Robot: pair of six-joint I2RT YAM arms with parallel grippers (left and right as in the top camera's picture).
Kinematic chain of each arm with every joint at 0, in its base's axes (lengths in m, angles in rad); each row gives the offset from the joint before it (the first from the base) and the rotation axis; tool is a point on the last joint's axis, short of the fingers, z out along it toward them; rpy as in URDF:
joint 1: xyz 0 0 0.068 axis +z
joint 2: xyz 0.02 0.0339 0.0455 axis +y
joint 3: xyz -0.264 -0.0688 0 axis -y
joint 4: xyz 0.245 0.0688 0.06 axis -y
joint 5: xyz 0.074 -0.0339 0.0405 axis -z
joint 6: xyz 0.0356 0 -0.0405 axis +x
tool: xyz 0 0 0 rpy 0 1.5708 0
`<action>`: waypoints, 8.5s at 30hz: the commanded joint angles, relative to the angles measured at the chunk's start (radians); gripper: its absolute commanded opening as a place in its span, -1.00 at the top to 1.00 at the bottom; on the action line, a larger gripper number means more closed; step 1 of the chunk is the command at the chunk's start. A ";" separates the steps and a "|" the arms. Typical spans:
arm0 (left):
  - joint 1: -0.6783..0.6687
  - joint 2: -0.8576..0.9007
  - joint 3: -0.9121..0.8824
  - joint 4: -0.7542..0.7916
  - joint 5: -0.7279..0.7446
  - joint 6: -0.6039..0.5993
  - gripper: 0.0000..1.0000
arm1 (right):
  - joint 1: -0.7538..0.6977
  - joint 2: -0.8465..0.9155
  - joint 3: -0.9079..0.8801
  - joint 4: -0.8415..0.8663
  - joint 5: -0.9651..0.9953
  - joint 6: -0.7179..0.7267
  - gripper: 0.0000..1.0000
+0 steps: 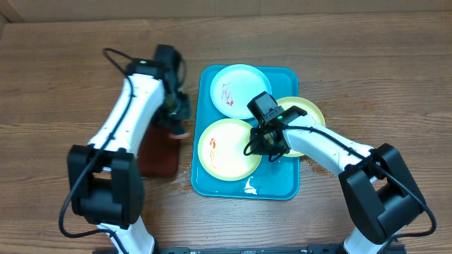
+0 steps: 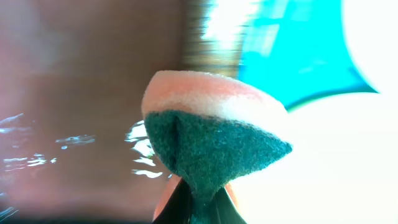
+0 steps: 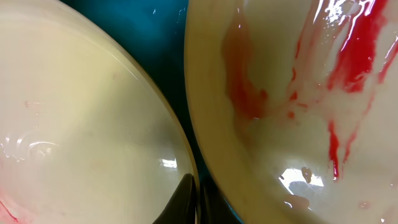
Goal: Clean dirty plates on tray and stack at the side
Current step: 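Lift the sponge with the left gripper and move it onto the front yellow plate, then scrub the front yellow plate with the sponge in the left gripper, then return the sponge to the dark red tray with the left gripper, then lift the front yellow plate with the right gripper and tilt it over the dark tray, then carry the yellow plate right and set it on the table beside the tray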
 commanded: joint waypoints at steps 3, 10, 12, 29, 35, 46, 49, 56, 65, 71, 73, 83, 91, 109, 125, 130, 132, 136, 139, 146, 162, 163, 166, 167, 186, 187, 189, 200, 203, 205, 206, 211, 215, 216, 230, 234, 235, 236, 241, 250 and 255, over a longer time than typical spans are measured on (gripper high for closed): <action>-0.143 0.009 0.021 0.100 0.233 -0.059 0.92 | -0.005 0.006 -0.006 -0.004 0.052 0.012 0.92; -0.234 0.129 0.011 0.134 0.223 -0.211 0.92 | -0.005 0.006 -0.006 -0.009 0.056 0.011 0.92; -0.233 0.168 0.011 0.114 0.164 -0.214 0.92 | -0.005 0.006 -0.006 -0.011 0.056 0.012 0.92; -0.128 0.232 0.033 -0.018 -0.164 -0.182 0.92 | -0.005 0.006 -0.006 -0.014 0.056 0.012 0.92; -0.176 0.232 0.033 0.007 0.027 -0.127 0.91 | -0.005 0.006 -0.006 -0.007 0.056 0.016 0.92; -0.213 0.232 0.072 0.034 0.087 -0.115 0.92 | -0.028 0.006 -0.004 0.055 0.124 0.176 0.92; -0.212 0.232 0.100 0.033 0.166 -0.116 0.92 | -0.047 0.006 -0.004 0.056 0.135 0.247 0.92; -0.228 0.232 0.101 0.070 0.122 -0.145 0.91 | -0.080 0.006 -0.004 0.068 0.126 0.166 0.92; -0.225 0.233 0.050 0.058 -0.238 -0.241 0.92 | -0.063 0.006 -0.004 0.063 0.121 0.145 0.92; -0.232 0.243 0.050 0.175 0.014 -0.140 0.92 | -0.063 0.006 -0.004 0.059 0.107 0.082 0.93; -0.246 0.259 0.049 0.227 0.160 -0.088 0.92 | -0.063 0.006 -0.004 0.058 0.107 0.080 0.92; -0.287 0.310 0.058 0.164 0.357 -0.061 0.92 | -0.063 0.006 -0.004 0.033 0.113 0.054 0.92; -0.265 0.291 0.068 -0.012 -0.048 -0.165 0.92 | -0.063 0.006 -0.004 0.023 0.126 0.055 0.92; -0.264 0.291 0.116 0.051 0.337 -0.125 0.92 | -0.063 0.006 -0.004 0.012 0.122 0.059 0.92; -0.169 0.121 0.190 -0.109 0.077 -0.149 0.92 | -0.063 0.006 -0.004 -0.001 0.108 0.058 0.92; -0.034 -0.047 0.190 -0.155 -0.082 -0.148 0.92 | -0.063 0.006 -0.004 -0.015 0.092 0.058 0.92; 0.018 -0.074 0.187 -0.157 -0.108 -0.139 0.92 | -0.063 0.006 -0.004 -0.023 0.089 0.057 0.92; 0.107 -0.045 0.112 -0.110 -0.149 -0.096 0.92 | -0.063 0.006 -0.004 -0.025 0.069 0.010 0.92; 0.140 -0.011 0.016 -0.029 -0.171 -0.088 0.92 | -0.063 0.006 -0.004 -0.026 0.069 -0.022 0.92; 0.187 0.055 -0.063 0.042 -0.141 -0.065 0.78 | -0.063 0.006 -0.004 -0.014 0.070 -0.062 0.92; 0.329 -0.063 0.326 -0.224 0.009 -0.062 -0.87 | 0.050 -0.015 0.439 -0.328 0.230 -0.270 0.92; 0.342 -0.073 0.358 -0.237 0.012 -0.062 -0.96 | 0.071 -0.015 0.475 -0.330 0.249 -0.295 0.92; 0.392 -0.106 0.459 -0.274 0.041 -0.062 -1.00 | 0.132 -0.015 0.540 -0.282 0.286 -0.338 0.92; 0.406 -0.115 0.484 -0.283 0.053 -0.062 -1.00 | 0.156 -0.015 0.549 -0.240 0.293 -0.351 0.92; 0.467 -0.196 0.565 -0.307 0.072 -0.062 -0.99 | 0.480 0.125 0.544 0.246 0.908 -0.396 0.92; 0.467 -0.196 0.565 -0.307 0.072 -0.062 -1.00 | 0.496 0.125 0.544 0.255 0.941 -0.420 0.92; 0.467 -0.196 0.565 -0.307 0.072 -0.062 -1.00 | 0.526 0.125 0.544 0.269 0.998 -0.466 0.92; 0.467 -0.196 0.565 -0.307 0.073 -0.063 -1.00 | 0.610 0.125 0.544 0.278 1.149 -0.507 0.92; 0.467 -0.196 0.565 -0.307 0.073 -0.063 -1.00 | 0.613 0.125 0.544 0.278 1.149 -0.526 0.92; 0.467 -0.196 0.565 -0.307 0.073 -0.063 -1.00 | 0.614 0.125 0.544 0.277 1.149 -0.526 0.92; 0.467 -0.196 0.565 -0.307 0.073 -0.063 -1.00 | 0.614 0.125 0.544 0.277 1.149 -0.526 0.92; 0.467 -0.196 0.565 -0.307 0.073 -0.063 -0.99 | 0.613 0.125 0.544 0.277 1.149 -0.526 0.92; 0.467 -0.196 0.565 -0.307 0.073 -0.063 -1.00 | 0.613 0.125 0.544 0.277 1.157 -0.526 0.92; 0.467 -0.196 0.565 -0.307 0.073 -0.063 -0.99 | 0.613 0.125 0.544 0.277 1.160 -0.526 0.92; 0.467 -0.196 0.565 -0.307 0.073 -0.063 -1.00 | 0.611 0.125 0.544 0.277 1.160 -0.526 0.92; 0.467 -0.196 0.565 -0.307 0.073 -0.063 -0.99 | 0.610 0.125 0.544 0.277 1.160 -0.525 0.92; 0.467 -0.196 0.565 -0.307 0.073 -0.063 -1.00 | 0.610 0.125 0.544 0.277 1.160 -0.525 0.92; 0.467 -0.196 0.565 -0.307 0.073 -0.063 -0.99 | 0.610 0.125 0.544 0.277 1.160 -0.525 0.92; 0.467 -0.196 0.565 -0.307 0.073 -0.063 -0.99 | 0.562 0.125 0.544 0.256 1.147 -0.422 0.93; 0.467 -0.196 0.565 -0.307 0.073 -0.063 -1.00 | 0.263 0.046 0.577 0.041 0.266 -0.177 0.93; 0.467 -0.196 0.565 -0.307 0.073 -0.063 -1.00 | 0.010 -0.079 0.580 -0.021 -0.200 -0.169 0.93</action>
